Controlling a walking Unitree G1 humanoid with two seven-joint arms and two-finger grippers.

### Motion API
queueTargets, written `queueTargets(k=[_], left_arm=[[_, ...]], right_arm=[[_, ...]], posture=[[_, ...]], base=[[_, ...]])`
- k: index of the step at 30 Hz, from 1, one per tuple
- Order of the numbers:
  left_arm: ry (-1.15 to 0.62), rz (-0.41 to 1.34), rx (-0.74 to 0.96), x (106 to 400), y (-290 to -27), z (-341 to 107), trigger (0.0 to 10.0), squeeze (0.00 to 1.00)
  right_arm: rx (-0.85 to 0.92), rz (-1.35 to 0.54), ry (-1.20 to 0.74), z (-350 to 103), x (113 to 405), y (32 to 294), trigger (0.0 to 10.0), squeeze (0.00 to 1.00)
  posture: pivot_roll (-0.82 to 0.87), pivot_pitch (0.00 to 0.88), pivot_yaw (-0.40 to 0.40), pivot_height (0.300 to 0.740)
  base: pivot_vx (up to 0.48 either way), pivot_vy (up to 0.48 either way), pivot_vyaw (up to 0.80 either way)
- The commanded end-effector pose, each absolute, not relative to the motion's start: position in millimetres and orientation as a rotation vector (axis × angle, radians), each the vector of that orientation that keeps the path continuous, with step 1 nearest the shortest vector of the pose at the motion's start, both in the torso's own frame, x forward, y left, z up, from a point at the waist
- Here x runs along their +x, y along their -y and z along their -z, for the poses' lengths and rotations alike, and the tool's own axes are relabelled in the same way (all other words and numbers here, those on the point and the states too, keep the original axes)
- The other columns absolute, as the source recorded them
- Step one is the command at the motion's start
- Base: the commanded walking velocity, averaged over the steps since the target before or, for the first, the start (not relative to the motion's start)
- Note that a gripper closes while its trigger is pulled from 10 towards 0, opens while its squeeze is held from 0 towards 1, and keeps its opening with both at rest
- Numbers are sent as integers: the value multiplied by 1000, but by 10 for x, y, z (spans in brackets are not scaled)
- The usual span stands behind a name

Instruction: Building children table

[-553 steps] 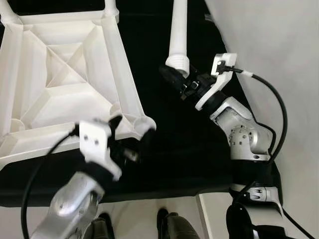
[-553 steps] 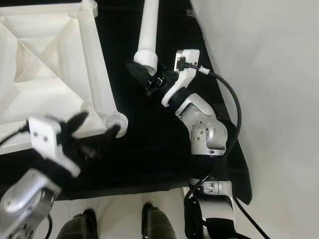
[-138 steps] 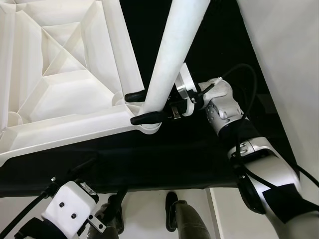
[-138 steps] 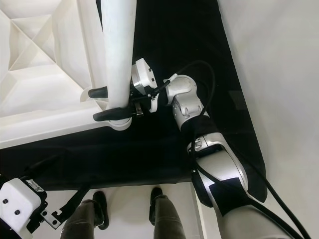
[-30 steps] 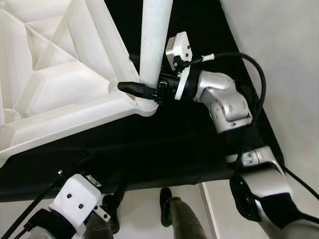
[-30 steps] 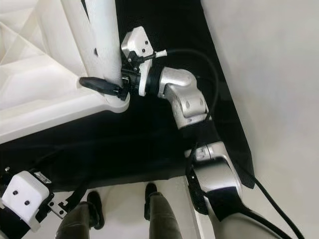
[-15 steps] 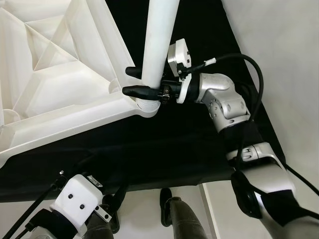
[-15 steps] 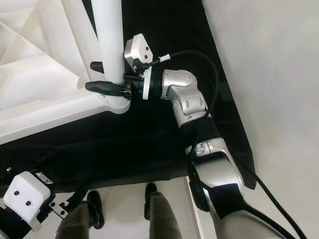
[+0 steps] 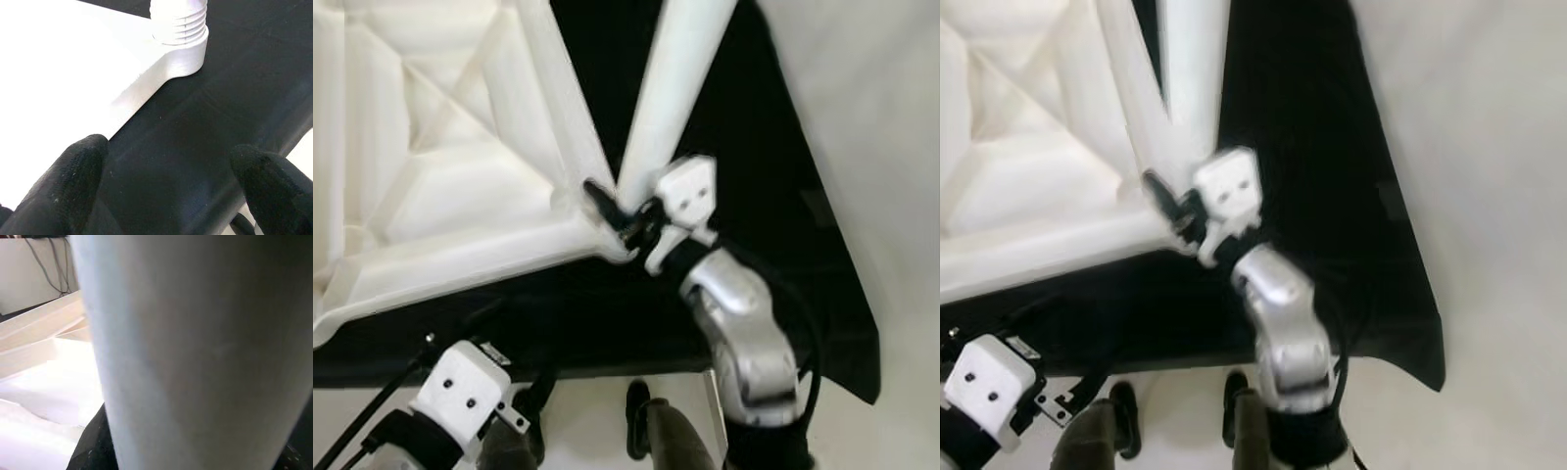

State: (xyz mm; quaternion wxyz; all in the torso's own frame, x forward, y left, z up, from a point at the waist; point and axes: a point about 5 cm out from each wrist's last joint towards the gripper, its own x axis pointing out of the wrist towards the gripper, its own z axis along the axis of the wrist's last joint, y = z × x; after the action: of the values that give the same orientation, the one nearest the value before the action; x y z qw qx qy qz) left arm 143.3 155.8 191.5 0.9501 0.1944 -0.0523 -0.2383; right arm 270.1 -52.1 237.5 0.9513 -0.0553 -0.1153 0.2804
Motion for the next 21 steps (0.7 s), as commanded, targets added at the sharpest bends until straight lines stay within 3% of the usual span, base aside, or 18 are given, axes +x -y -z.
queueTargets(k=[1, 4, 5, 7, 8, 11, 13, 15, 18, 19, 20, 21], left_arm=[[80, 502, 391, 1419, -1553, -1860, 10000, 0], [80, 500, 394, 1424, -1557, -1857, 10000, 0], [81, 497, 397, 1427, -1560, -1855, 10000, 0], [82, 494, 399, 1428, -1561, -1854, 10000, 0], [82, 492, 400, 1430, -1565, -1854, 10000, 0], [83, 492, 399, 1433, -1567, -1852, 10000, 0], [86, 493, 398, 1442, -1565, -1849, 10000, 0], [86, 493, 398, 1442, -1565, -1849, 10000, 0], [93, 491, 398, 1456, -1560, -1846, 10000, 0], [93, 491, 398, 1456, -1560, -1846, 10000, 0], [94, 490, 398, 1462, -1560, -1844, 10000, 0], [94, 490, 398, 1462, -1560, -1844, 10000, 0]], right_arm=[[-106, -488, -114, -1816, 2814, 561, 0, 0], [-85, -516, -118, -1828, 2857, 500, 0, 0], [-68, -526, -115, -1854, 2873, 463, 8784, 0], [-59, -531, -113, -1869, 2876, 446, 8784, 0], [-36, -563, -122, -1874, 2871, 417, 10000, 1000], [-17, -633, -89, -1952, 2854, 373, 10000, 1000], [21, -814, 20, -2177, 2852, 316, 10000, 1000], [21, -814, 20, -2177, 2852, 316, 10000, 1000], [-102, -1148, 158, -2445, 2882, 360, 10000, 1000], [-102, -1148, 158, -2445, 2882, 360, 10000, 1000], [-155, -1203, 187, -2504, 2931, 399, 10000, 376], [-155, -1203, 187, -2504, 2931, 399, 10000, 376]], posture=[[-70, 383, -116, 740], [-64, 381, -118, 740], [-64, 382, -119, 740], [-64, 382, -119, 740], [-63, 381, -120, 740], [-65, 379, -122, 740], [-69, 376, -127, 740], [-69, 376, -127, 740], [-70, 372, -133, 740], [-70, 372, -133, 740], [-68, 369, -137, 740], [-68, 369, -137, 740]], base=[[0, 0, 0], [0, 0, 0], [0, 0, 0], [0, 0, 0], [0, 0, 0], [0, 0, 0], [0, 0, 0], [0, 0, 0], [0, 0, 0], [0, 0, 0], [0, 0, 0], [0, 0, 0]])
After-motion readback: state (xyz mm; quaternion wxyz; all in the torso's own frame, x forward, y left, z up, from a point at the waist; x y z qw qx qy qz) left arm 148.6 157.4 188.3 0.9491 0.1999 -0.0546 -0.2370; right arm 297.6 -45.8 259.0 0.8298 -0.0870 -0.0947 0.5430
